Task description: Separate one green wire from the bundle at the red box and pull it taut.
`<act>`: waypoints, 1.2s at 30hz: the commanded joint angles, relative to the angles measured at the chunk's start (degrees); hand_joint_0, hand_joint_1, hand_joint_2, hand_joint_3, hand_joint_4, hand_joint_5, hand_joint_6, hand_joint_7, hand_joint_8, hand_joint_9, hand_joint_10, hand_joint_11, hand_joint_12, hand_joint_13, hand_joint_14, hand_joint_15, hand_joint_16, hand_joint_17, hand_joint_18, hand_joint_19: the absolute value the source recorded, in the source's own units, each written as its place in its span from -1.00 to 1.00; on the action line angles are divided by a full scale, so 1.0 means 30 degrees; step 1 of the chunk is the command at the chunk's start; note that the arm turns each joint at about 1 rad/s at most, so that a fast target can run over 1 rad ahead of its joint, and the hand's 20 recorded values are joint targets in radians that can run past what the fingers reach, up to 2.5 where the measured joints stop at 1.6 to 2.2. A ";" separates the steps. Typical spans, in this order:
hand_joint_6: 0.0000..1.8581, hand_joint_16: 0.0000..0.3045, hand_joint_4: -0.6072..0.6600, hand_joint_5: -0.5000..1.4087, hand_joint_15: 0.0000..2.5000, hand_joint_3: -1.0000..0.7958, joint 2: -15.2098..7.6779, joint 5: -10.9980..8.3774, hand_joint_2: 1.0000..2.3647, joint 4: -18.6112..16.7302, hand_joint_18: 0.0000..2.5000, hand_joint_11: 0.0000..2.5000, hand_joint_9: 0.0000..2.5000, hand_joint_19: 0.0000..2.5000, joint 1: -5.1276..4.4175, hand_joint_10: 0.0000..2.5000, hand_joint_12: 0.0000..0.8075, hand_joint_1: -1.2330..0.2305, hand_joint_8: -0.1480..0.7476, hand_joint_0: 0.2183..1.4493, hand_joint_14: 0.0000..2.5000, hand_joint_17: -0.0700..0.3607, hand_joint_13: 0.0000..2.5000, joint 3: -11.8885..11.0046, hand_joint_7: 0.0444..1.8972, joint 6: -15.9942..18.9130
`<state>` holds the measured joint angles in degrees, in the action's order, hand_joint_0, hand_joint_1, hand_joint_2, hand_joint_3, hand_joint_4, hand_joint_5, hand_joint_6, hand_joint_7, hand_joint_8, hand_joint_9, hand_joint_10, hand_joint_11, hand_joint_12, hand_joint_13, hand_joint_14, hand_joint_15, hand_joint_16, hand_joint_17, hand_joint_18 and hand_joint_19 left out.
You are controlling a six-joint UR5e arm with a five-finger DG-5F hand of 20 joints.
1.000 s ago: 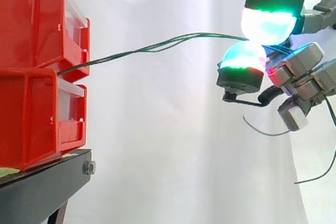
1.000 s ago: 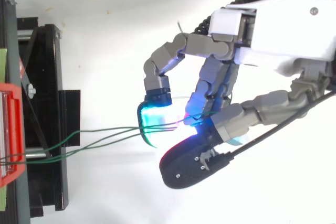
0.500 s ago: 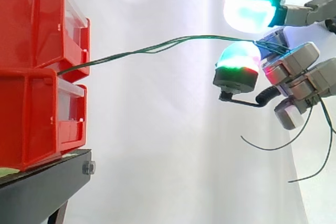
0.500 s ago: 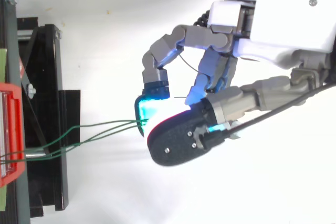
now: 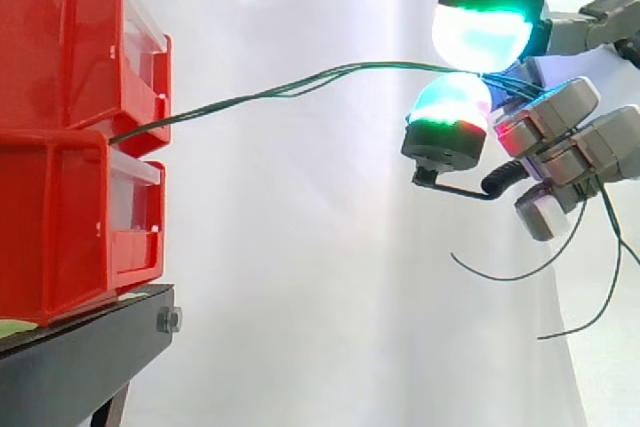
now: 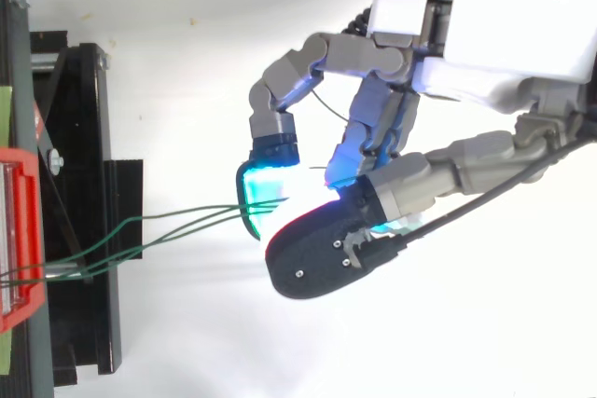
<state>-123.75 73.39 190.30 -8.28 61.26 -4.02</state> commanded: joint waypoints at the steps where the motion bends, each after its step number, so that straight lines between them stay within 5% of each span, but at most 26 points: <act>1: -0.04 -0.64 0.05 -0.70 0.09 -0.29 -0.0001 0.0000 -0.98 -0.0006 -0.24 0.33 0.06 -0.49 0.0006 -0.99 -0.24 -0.33 -0.10 -0.29 -0.98 -0.11 0.17 0.0000 0.18 -0.0006; 5: -0.03 -0.65 0.05 -0.71 0.08 -0.24 -0.0001 0.0000 -0.97 -0.0035 -0.24 0.33 0.02 -0.51 -0.0024 -0.99 -0.24 -0.44 -0.11 -0.23 -0.98 -0.11 0.15 0.0000 0.14 -0.0036; 9: -0.04 -0.65 0.15 -0.71 0.08 -0.44 -0.0001 0.0000 -1.00 -0.0094 -0.24 0.31 0.03 -0.51 -0.0024 -0.99 -0.22 -0.47 -0.09 -0.22 -0.98 -0.12 0.15 0.0000 0.11 -0.0036; 16: -0.05 -0.63 0.18 -0.70 0.09 -0.44 -0.0001 0.0000 -1.00 -0.0152 -0.22 0.31 0.08 -0.48 0.0093 -0.99 -0.18 -0.21 -0.04 -0.49 -0.98 -0.08 0.18 0.0000 0.10 -0.0065; 20: -0.06 -0.63 0.17 -0.70 0.09 -0.44 -0.0001 0.0000 -1.00 -0.0474 -0.23 0.31 0.08 -0.48 0.0181 -0.99 -0.24 -0.08 -0.09 -0.42 -0.98 -0.09 0.19 0.0000 0.12 -0.0270; 36: -0.03 -0.65 0.06 -0.71 0.08 -0.29 -0.0001 0.0000 -0.98 -0.0972 -0.24 0.31 0.04 -0.51 0.0328 -0.99 -0.22 -0.47 -0.10 -0.18 -0.98 -0.13 0.16 0.0000 0.18 -0.0710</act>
<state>-123.76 73.38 187.45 -7.32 61.26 -6.14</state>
